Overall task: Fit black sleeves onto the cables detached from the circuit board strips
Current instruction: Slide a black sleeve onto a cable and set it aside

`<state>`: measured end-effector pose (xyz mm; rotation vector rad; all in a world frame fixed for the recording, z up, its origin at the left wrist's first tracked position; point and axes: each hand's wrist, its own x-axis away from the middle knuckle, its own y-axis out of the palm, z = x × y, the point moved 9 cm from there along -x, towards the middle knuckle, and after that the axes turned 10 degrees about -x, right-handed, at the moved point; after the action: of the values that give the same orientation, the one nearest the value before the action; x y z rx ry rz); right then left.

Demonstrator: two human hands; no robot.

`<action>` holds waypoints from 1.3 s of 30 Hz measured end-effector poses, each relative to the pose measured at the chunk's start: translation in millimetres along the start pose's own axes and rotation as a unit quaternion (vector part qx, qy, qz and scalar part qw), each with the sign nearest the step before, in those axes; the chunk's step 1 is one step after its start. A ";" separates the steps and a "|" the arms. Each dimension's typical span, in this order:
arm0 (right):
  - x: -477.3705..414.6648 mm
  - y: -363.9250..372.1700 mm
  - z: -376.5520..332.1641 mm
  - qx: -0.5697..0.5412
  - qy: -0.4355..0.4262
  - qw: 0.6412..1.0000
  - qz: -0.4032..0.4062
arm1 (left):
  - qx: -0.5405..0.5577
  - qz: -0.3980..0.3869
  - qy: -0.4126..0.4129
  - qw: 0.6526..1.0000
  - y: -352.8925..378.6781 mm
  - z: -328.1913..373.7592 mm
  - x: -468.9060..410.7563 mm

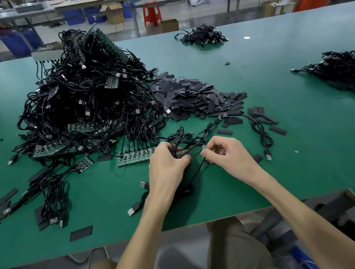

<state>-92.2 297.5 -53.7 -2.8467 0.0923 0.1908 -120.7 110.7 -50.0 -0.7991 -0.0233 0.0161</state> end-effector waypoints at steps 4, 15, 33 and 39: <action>-0.2 -13.5 2.1 -0.081 0.006 0.995 0.053 | -0.036 0.066 -0.004 0.997 -32.9 -17.1 -7.3; -0.3 -29.4 12.2 -0.233 0.015 0.965 0.122 | -0.216 0.035 0.323 0.921 1.7 45.6 19.2; 2.2 -49.6 22.1 -0.249 -0.002 0.945 0.212 | -0.232 0.122 0.294 0.919 8.0 40.5 -5.4; 1.9 -48.3 21.7 -0.264 -0.004 0.941 0.210 | -0.199 -0.035 0.391 0.898 70.0 101.6 -6.6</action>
<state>-89.0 349.9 -61.2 -3.3175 0.7575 0.3621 -130.5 232.1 -29.5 -1.1670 0.7303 -0.3911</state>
